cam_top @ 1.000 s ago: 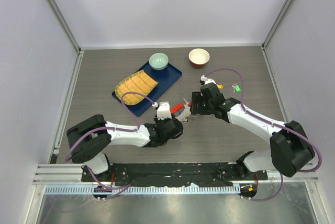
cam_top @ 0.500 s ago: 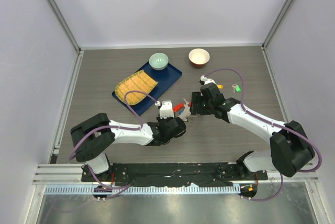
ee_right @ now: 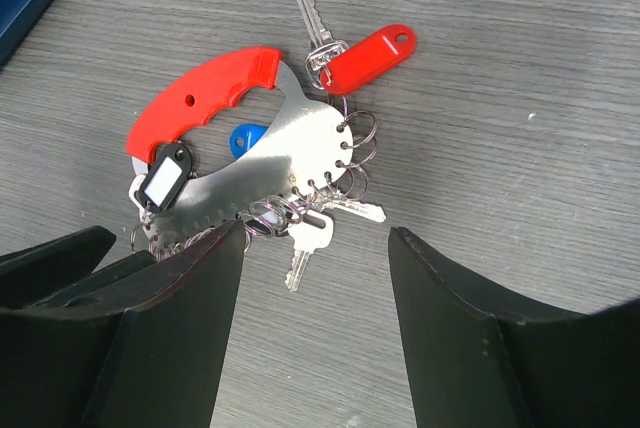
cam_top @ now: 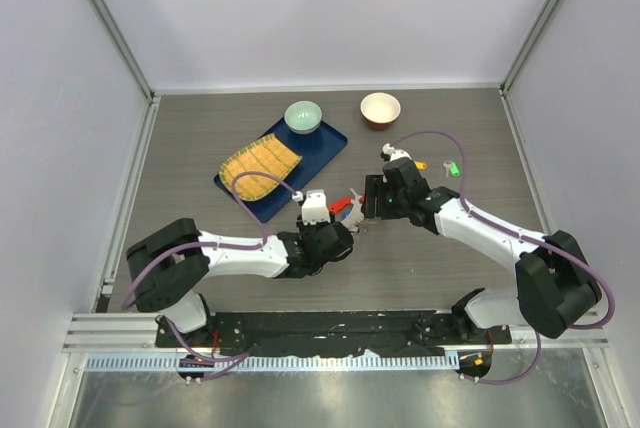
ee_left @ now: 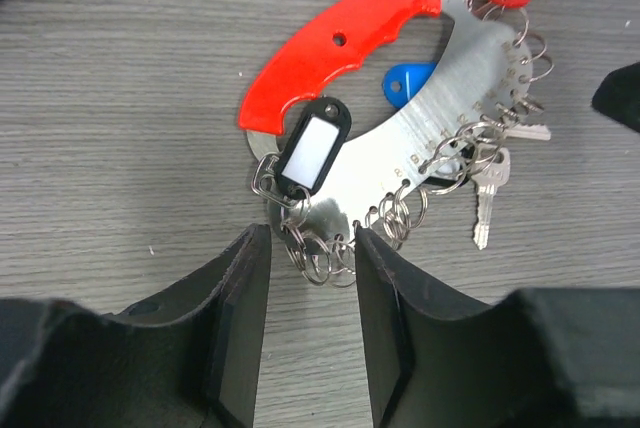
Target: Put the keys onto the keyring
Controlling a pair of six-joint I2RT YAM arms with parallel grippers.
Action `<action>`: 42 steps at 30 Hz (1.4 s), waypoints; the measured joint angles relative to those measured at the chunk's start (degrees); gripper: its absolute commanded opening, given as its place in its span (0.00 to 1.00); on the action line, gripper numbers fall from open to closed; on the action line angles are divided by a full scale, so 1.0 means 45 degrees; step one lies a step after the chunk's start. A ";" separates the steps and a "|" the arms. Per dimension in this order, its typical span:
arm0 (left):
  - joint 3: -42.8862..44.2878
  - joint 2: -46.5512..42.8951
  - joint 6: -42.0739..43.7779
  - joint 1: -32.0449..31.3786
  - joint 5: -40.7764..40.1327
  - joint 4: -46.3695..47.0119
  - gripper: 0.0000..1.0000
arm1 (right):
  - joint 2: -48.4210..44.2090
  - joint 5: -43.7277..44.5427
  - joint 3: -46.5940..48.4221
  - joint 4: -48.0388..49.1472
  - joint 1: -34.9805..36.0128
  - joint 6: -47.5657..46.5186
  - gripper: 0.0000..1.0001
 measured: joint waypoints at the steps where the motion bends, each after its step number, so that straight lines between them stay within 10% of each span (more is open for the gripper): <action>1: 0.0000 -0.0117 -0.0005 0.0000 -0.0073 0.0005 0.41 | 0.0000 -0.0005 0.0000 0.0005 0.0000 -0.0005 0.66; 42: 0.0121 0.0447 -0.0597 0.0015 -0.0194 -0.0505 0.00 | -0.0015 -0.0384 -0.0214 0.0151 -0.0034 -0.0199 0.65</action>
